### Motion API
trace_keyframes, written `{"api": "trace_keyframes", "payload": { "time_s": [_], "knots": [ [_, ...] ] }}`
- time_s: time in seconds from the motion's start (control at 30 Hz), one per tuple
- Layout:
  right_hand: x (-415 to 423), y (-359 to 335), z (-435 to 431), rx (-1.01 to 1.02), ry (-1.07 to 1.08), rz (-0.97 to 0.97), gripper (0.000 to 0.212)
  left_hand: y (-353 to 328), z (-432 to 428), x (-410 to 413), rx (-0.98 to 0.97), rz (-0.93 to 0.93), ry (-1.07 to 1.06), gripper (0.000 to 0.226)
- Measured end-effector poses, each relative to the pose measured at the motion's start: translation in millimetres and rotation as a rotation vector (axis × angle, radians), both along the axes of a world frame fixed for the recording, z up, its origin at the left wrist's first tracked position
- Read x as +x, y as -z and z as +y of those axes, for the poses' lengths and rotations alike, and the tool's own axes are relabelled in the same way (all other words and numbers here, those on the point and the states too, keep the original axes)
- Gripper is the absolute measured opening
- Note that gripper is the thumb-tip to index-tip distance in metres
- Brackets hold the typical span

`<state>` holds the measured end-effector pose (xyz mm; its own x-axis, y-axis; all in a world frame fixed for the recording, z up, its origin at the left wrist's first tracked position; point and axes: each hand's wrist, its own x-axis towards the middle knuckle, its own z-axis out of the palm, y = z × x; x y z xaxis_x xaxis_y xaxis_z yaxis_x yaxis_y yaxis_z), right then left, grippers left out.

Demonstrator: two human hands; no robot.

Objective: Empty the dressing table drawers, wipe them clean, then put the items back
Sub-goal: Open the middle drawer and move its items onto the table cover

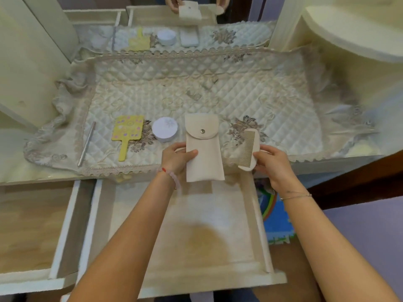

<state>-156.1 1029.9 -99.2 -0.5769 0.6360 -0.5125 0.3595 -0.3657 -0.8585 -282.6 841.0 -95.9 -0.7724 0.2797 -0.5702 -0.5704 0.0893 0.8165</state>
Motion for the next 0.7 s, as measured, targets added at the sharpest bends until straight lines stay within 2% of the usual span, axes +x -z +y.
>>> {"api": "trace_keyframes", "payload": {
  "time_s": [0.27, 0.47, 0.7],
  "knots": [
    [-27.0, 16.1, 77.7, 0.079, -0.057, -0.014, 0.033, 8.4, 91.8, -15.1, -0.025, -0.035, -0.115, 0.037],
    [-42.5, 36.3, 103.4, 0.131, -0.072, -0.023, 0.032, 31.4, 119.7, -28.7, -0.187, 0.025, -0.058, 0.033],
    [-46.3, 54.0, 100.4, 0.222, -0.062, -0.098, 0.018, 42.6, 130.7, -25.0, -0.279, 0.157, 0.036, 0.026]
  ]
}}
